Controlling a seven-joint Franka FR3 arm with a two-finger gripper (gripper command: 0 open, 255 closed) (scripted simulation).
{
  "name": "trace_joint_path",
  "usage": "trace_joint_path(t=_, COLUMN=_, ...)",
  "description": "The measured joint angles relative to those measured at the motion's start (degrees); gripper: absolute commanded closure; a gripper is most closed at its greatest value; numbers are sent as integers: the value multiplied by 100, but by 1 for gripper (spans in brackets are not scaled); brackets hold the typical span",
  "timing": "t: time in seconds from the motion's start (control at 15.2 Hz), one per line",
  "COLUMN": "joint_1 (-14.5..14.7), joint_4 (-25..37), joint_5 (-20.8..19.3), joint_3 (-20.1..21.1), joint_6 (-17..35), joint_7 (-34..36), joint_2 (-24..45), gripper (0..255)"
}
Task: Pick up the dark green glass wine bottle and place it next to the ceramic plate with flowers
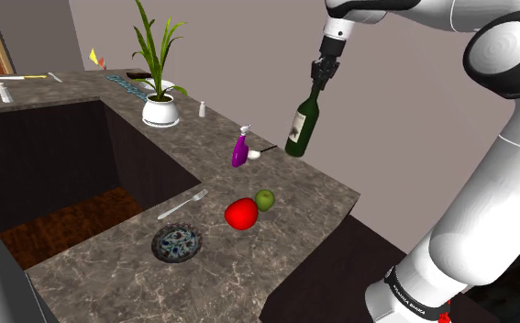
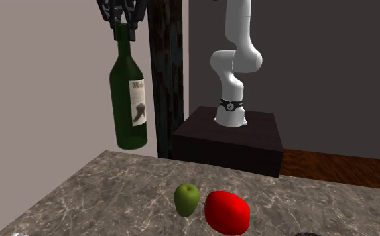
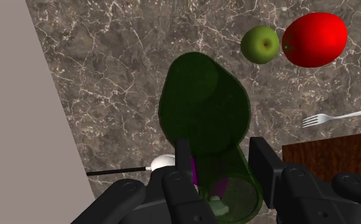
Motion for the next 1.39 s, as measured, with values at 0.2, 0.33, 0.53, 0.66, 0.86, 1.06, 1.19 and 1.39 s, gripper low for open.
trace_joint_path(t=0.2, joint_1=-15, joint_4=325, joint_5=22, joint_3=-7, joint_6=-253, joint_7=-18, joint_2=74, gripper=255)
trace_joint_path(t=0.33, joint_1=-27, joint_4=540, joint_5=36, joint_3=-13, joint_6=-421, joint_7=-30, joint_2=124, gripper=255)
trace_joint_path(t=0.53, joint_1=-29, joint_4=824, joint_5=48, joint_3=-12, joint_6=-664, joint_7=-24, joint_2=166, gripper=255)
trace_joint_path(t=0.66, joint_1=-39, joint_4=1050, joint_5=60, joint_3=-15, joint_6=-844, joint_7=-29, joint_2=215, gripper=255)
trace_joint_path(t=0.86, joint_1=-78, joint_4=1467, joint_5=103, joint_3=-31, joint_6=-1124, joint_7=-67, joint_2=356, gripper=255)
trace_joint_path(t=1.06, joint_1=-108, joint_4=1887, joint_5=141, joint_3=-41, joint_6=-1427, joint_7=-83, joint_2=477, gripper=255)
trace_joint_path(t=1.19, joint_1=-142, joint_4=2232, joint_5=182, joint_3=-49, joint_6=-1645, joint_7=-101, joint_2=608, gripper=255)
trace_joint_path(t=1.39, joint_1=-196, joint_4=2728, joint_5=237, joint_3=-62, joint_6=-1974, joint_7=-127, joint_2=781, gripper=255)
